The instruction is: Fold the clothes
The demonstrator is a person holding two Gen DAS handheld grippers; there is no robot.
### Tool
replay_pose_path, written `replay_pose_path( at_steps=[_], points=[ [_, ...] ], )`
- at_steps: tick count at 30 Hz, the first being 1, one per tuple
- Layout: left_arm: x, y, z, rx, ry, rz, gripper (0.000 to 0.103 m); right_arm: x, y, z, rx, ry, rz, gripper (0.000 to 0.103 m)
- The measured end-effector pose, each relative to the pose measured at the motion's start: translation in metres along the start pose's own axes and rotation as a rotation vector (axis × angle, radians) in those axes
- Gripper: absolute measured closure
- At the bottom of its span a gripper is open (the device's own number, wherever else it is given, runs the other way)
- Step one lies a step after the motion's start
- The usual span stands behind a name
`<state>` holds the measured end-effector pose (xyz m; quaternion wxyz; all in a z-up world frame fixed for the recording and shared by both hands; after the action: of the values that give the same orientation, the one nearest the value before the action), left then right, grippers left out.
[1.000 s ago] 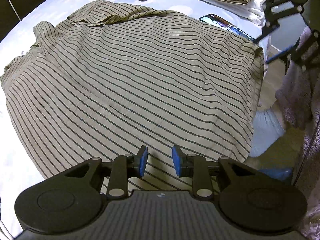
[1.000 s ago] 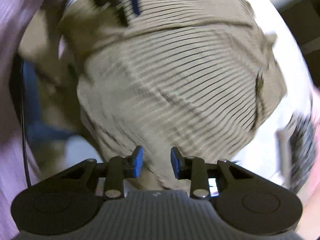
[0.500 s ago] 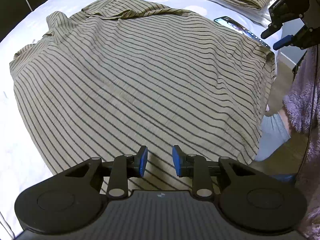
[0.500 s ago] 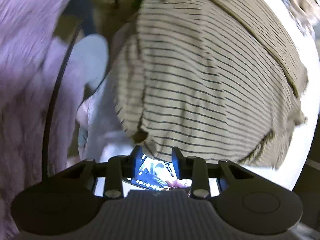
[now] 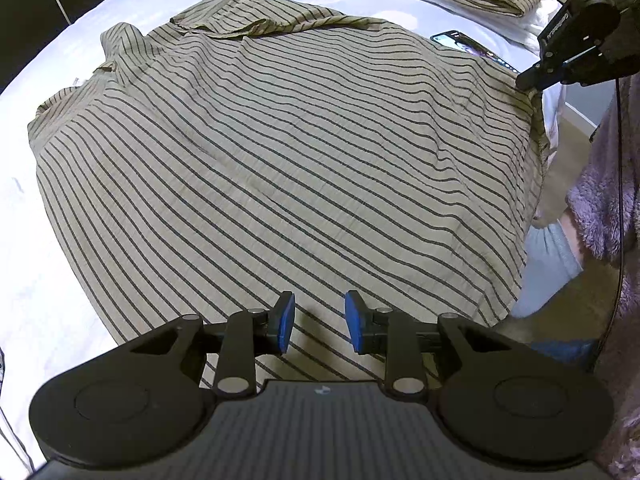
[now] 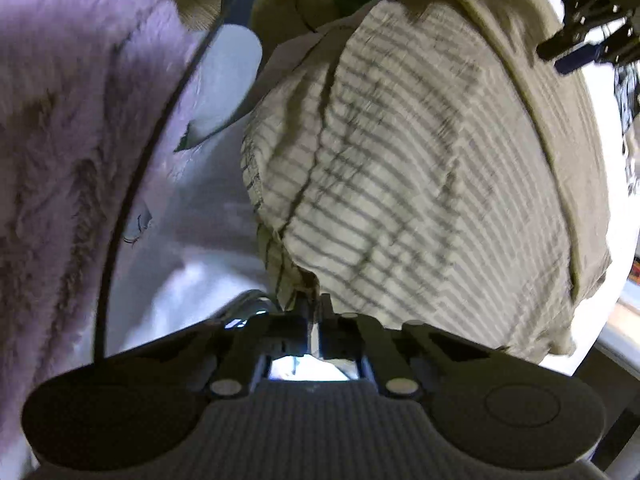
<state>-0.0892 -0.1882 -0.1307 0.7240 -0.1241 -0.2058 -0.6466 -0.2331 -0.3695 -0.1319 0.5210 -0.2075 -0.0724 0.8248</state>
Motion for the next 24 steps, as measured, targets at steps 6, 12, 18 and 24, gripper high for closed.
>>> replay_pose_path(
  at_steps=[6, 12, 18, 24],
  points=[
    [-0.001, 0.002, 0.007, -0.002, -0.025, 0.010, 0.078, 0.013, -0.033, 0.015, -0.037, -0.012, 0.104, 0.100],
    [-0.007, 0.004, 0.014, -0.001, -0.044, 0.020, 0.078, 0.037, -0.057, 0.026, -0.065, -0.042, 0.196, 0.101],
    [-0.012, 0.006, 0.020, -0.001, -0.056, 0.026, 0.077, 0.064, -0.077, 0.030, -0.089, -0.111, 0.252, 0.101],
    [-0.015, 0.012, 0.023, 0.005, -0.060, 0.054, 0.077, 0.097, -0.099, 0.028, -0.136, -0.187, 0.268, 0.101]
  ],
)
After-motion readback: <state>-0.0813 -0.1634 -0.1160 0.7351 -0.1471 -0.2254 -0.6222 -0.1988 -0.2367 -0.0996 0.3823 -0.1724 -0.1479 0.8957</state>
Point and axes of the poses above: each gripper's, at about its wrist camera, not at the fingertips, and z roughly against the way its jaws point, y to its left, x to its top, the point moved 5 cm from there along -z, roughly the way its jaws point, and after that the axes turned 4 degrees about -y, right-handed, at the moved point
